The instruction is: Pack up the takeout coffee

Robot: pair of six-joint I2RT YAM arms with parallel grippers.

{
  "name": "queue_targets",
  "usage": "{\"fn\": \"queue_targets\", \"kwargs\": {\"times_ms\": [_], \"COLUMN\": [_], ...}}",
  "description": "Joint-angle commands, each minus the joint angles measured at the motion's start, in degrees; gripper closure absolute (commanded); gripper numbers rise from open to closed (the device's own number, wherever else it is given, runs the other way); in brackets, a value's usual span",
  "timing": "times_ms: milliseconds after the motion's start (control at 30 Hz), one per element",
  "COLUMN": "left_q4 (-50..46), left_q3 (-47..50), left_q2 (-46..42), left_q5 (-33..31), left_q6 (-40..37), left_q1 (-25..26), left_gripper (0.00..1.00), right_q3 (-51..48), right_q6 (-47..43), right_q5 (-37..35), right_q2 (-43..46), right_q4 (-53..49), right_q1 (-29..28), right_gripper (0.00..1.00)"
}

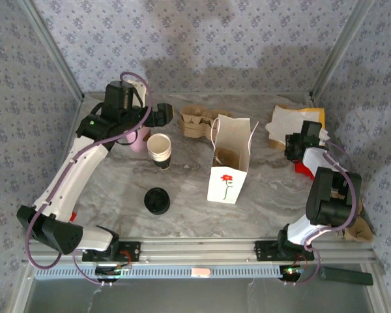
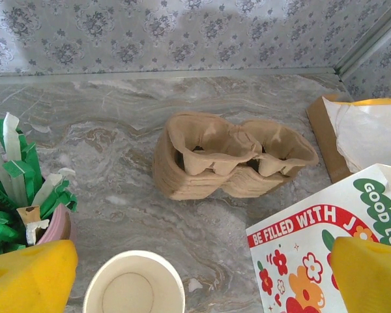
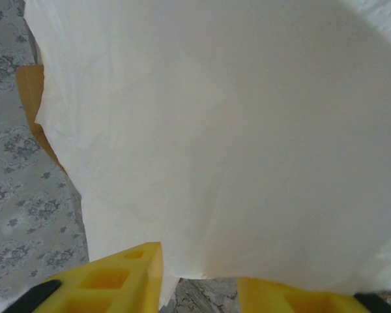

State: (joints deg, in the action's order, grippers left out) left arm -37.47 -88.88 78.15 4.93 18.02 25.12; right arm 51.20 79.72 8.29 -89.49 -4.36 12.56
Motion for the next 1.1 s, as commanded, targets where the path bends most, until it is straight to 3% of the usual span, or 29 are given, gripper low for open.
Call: {"fn": "queue_targets", "kwargs": {"times_ms": [0, 300, 800, 1067], "left_q4": [-0.2, -0.6, -4.4, -5.4], "left_q3": [-2.4, -2.8, -6.6, -7.4], "left_q2": [-0.5, -1.0, -1.6, -1.4], "left_q5": [0.3, 0.2, 0.3, 0.3], "left_q6": [-1.0, -0.4, 0.0, 0.6], "left_q1": [-0.4, -0.4, -0.3, 0.4], "left_gripper": [0.00, 0.00, 0.00, 0.00], "right_q3": [2.0, 5.5, 16.6, 16.0], "right_q6": [-0.4, -3.3, -15.2, -15.9], "right_q5": [-1.3, -1.7, -1.8, 3.2], "right_q2": [-0.6, 4.0, 8.7, 7.6], "right_q4": [-0.7, -3.5, -14.7, -12.5], "right_q1": [0.5, -1.2, -2.5, -1.5], "right_gripper": [0.72, 0.99, 1.00, 1.00]}}
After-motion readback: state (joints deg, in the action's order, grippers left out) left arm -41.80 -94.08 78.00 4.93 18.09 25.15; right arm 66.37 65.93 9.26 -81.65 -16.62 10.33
